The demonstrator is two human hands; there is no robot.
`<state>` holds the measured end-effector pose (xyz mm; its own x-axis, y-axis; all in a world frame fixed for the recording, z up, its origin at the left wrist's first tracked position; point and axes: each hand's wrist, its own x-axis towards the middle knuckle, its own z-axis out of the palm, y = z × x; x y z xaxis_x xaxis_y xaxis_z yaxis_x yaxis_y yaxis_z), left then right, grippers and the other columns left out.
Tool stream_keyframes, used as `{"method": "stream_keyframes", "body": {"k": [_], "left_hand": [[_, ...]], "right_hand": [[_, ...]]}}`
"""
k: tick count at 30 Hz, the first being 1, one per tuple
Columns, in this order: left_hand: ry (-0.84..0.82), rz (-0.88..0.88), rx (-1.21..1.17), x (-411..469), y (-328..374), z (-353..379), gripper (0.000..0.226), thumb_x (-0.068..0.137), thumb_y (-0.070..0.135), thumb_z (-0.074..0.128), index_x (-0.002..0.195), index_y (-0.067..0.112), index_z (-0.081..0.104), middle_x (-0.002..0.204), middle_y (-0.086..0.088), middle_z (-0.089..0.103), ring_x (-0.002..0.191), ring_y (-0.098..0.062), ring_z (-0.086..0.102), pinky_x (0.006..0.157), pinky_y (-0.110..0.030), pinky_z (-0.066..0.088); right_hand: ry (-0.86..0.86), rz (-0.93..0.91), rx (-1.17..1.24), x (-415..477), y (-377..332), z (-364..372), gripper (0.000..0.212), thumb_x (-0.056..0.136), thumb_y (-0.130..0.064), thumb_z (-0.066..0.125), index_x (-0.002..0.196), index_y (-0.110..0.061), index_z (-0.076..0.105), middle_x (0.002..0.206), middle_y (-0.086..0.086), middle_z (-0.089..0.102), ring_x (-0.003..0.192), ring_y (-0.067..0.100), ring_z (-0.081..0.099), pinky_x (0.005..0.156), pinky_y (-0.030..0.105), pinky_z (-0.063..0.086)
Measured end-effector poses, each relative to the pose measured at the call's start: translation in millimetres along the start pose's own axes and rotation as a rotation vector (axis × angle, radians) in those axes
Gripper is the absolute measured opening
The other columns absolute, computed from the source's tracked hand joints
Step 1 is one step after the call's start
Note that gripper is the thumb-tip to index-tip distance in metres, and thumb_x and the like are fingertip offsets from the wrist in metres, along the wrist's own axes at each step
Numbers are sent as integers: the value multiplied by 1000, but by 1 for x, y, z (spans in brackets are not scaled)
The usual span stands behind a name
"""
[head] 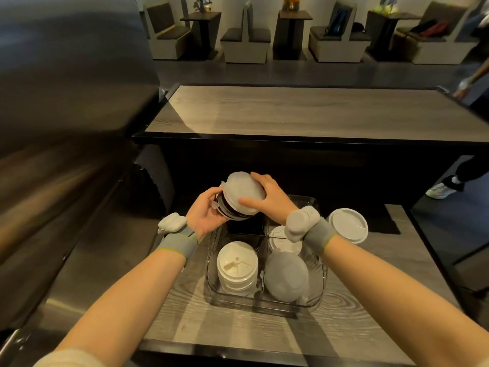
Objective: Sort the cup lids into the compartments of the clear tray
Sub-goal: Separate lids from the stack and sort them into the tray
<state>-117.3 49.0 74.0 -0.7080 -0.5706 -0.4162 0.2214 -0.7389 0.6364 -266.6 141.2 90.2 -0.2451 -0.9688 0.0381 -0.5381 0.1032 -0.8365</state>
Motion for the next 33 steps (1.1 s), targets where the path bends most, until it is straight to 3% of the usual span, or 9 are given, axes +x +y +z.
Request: {"method": "stream_keyframes", "body": {"k": [3,5,8,12,16,19,24,29,33], "left_hand": [[-7,25,0,1,0,-1,37,96,19,39,82,7,72,68,-6,73,65,-19,71,63,-29,59],[8,32,-11,1,1,-1,34,96,19,39,88,5,69,71,-8,73,66,-20,71,64,-29,58],[5,51,-47,3,3,-3,28,96,19,38,100,3,61,76,-8,73,69,-20,71,66,-30,59],[8,55,-98,5,1,-4,36,96,20,38,89,1,68,76,-9,73,69,-20,71,64,-28,60],[30,55,-132,7,3,-7,38,95,20,40,82,0,71,77,-9,73,69,-20,71,65,-28,59],[14,42,-116,7,3,-5,44,97,20,38,80,0,74,80,-10,75,72,-21,73,63,-28,60],[25,21,-97,8,-5,0,30,97,22,39,97,3,62,80,-8,74,72,-20,72,68,-27,58],[11,-7,-102,4,-14,4,42,97,23,39,83,1,72,79,-9,74,71,-20,72,65,-27,59],[-22,-8,-76,-2,-18,3,52,97,23,35,74,1,76,80,-10,74,72,-21,72,64,-27,59]], "right_hand": [[3,41,166,0,3,-5,75,84,-32,64,145,-16,24,147,5,32,132,21,35,104,29,32],[19,60,229,0,8,-9,71,86,-31,61,145,-17,24,148,6,32,133,21,35,103,28,32],[36,62,222,-2,14,-13,66,87,-32,59,144,-19,27,144,7,37,126,16,40,97,25,32],[52,36,185,-9,20,-25,62,87,-33,58,141,-22,30,139,6,41,117,11,40,93,24,32],[-95,-70,-178,-37,38,-44,67,78,-43,67,135,-34,32,127,-5,39,120,12,37,102,32,36],[-272,-236,-444,-63,50,-45,76,74,-54,63,138,-36,26,119,-3,36,109,7,32,94,24,29],[-425,-326,-695,-91,72,-41,76,73,-66,51,138,-30,30,115,1,39,95,7,29,87,25,30],[-459,-333,-924,-100,88,-30,75,78,-68,47,139,-27,30,128,6,46,112,21,39,94,32,28],[-519,-304,-1031,-99,84,-23,75,78,-71,45,138,-27,35,140,5,42,122,24,37,99,34,26]]}}
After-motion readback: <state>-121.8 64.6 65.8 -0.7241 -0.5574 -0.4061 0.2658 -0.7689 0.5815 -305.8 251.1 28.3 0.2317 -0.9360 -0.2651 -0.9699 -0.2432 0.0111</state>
